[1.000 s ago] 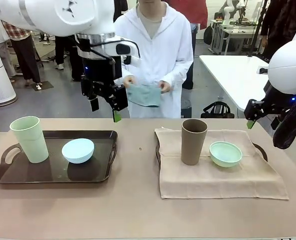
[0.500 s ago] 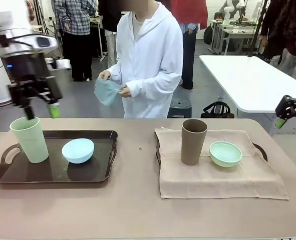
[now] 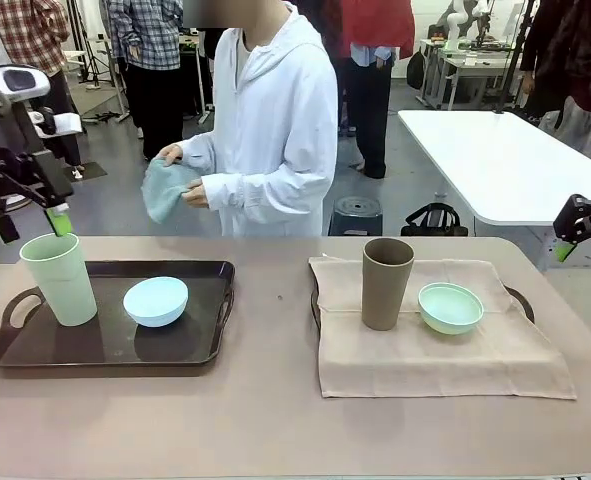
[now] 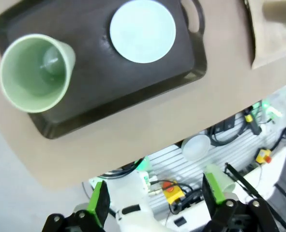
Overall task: Set up a tray with a mat and arrange the tableware.
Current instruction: Pick up the Picnic Bowl and Reusable plastic cup from the Handle tray in front of the human's position and hold them in the air.
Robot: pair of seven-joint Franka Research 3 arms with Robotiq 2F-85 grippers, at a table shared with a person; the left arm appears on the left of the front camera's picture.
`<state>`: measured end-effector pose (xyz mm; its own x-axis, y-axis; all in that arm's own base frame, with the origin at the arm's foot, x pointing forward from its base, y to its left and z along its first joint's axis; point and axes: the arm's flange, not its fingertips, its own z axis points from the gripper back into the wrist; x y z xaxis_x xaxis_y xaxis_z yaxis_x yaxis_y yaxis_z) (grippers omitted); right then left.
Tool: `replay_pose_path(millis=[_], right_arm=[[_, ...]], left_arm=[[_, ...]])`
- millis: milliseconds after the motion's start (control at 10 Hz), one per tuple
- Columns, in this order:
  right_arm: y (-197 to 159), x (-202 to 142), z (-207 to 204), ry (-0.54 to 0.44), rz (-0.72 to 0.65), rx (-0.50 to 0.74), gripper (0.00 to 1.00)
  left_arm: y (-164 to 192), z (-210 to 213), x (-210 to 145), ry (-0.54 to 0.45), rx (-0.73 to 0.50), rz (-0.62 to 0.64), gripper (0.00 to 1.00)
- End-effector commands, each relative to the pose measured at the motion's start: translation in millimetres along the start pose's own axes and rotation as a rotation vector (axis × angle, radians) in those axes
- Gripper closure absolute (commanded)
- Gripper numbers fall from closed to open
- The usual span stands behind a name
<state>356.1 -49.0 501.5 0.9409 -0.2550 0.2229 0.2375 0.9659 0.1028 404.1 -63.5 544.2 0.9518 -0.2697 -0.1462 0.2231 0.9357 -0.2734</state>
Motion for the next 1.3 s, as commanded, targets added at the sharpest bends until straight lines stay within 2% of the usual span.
replay_pose_path(millis=[0, 200, 400, 600, 900, 1200], right_arm=[[0.3, -0.4, -0.8, 0.002, 0.001, 0.000, 0.22], [-22.6, -0.6, 7.7, 0.004, -0.031, 0.063, 0.22], [-59.8, 1.9, 16.8, 0.021, -0.087, 0.190, 0.22], [-103.9, 2.3, 17.4, 0.055, -0.167, 0.375, 0.22], [-176.8, -8.5, 17.3, 0.043, -0.328, 0.673, 0.22], [-235.3, -28.5, 26.0, -0.019, -0.417, 0.835, 0.22]], left_arm=[[9.0, 7.9, -6.9, -0.021, -0.004, 0.018, 0.00], [63.0, 25.7, -10.1, -0.067, -0.081, 0.036, 0.00], [123.3, 33.0, -42.0, -0.163, -0.251, -0.019, 0.00], [171.3, 29.5, -66.5, -0.233, -0.415, -0.064, 0.00], [233.4, 19.1, -106.7, -0.409, -0.643, -0.106, 0.00], [278.8, 2.0, -154.9, -0.527, -0.744, -0.079, 0.00]])
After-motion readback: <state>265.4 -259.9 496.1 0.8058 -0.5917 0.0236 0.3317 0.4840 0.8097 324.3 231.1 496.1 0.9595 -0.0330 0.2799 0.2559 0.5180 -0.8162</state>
